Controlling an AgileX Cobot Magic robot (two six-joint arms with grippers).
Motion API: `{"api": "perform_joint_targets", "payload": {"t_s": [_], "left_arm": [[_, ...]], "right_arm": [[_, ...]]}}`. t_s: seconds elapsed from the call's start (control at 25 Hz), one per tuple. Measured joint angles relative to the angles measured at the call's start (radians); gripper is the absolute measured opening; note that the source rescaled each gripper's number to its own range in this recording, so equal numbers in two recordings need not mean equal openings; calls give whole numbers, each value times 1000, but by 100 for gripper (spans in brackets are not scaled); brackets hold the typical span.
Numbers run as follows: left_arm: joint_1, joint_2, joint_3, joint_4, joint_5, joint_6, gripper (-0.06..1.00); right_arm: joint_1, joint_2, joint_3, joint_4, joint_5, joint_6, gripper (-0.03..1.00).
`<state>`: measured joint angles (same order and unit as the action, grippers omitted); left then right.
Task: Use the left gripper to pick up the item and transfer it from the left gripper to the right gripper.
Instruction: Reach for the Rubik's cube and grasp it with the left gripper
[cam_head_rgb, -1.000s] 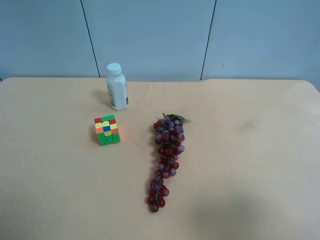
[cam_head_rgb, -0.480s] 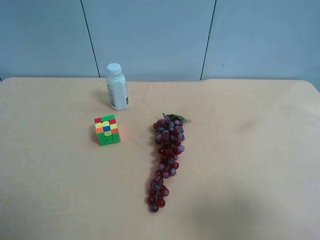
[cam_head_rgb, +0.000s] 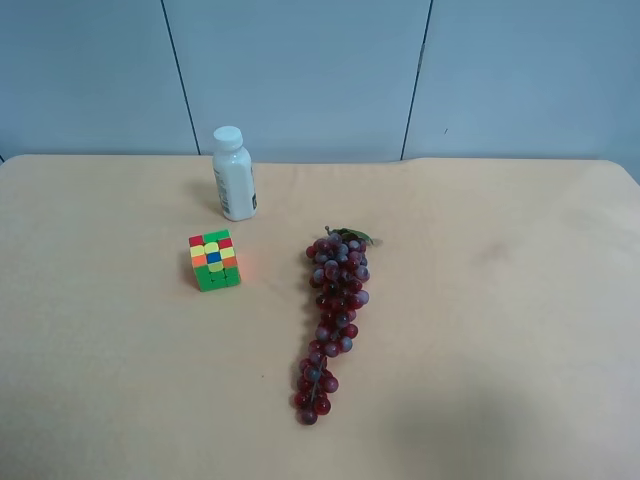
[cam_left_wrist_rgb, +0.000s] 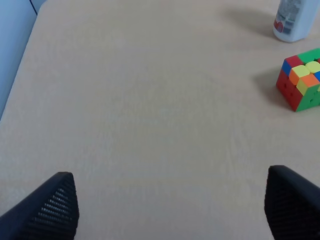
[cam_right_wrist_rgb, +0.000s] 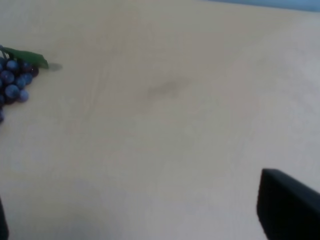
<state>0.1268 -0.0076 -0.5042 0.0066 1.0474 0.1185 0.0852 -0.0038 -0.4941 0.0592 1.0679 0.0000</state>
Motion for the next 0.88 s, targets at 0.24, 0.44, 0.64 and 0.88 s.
{"api": "perform_joint_targets", "payload": {"t_s": [0.24,0.44,0.64,0.88], "left_arm": [[0,0,0,0,0,0,43],[0,0,0,0,0,0,54],[0,32,0,0,0,-2,95],[0,188,0,-1,0,-5,98]], "right_arm": [[0,0,0,0,0,0,99],[0,0,0,0,0,0,99],[0,0,0,-1,0,0,99],[0,0,0,-6,0,0,99]]}}
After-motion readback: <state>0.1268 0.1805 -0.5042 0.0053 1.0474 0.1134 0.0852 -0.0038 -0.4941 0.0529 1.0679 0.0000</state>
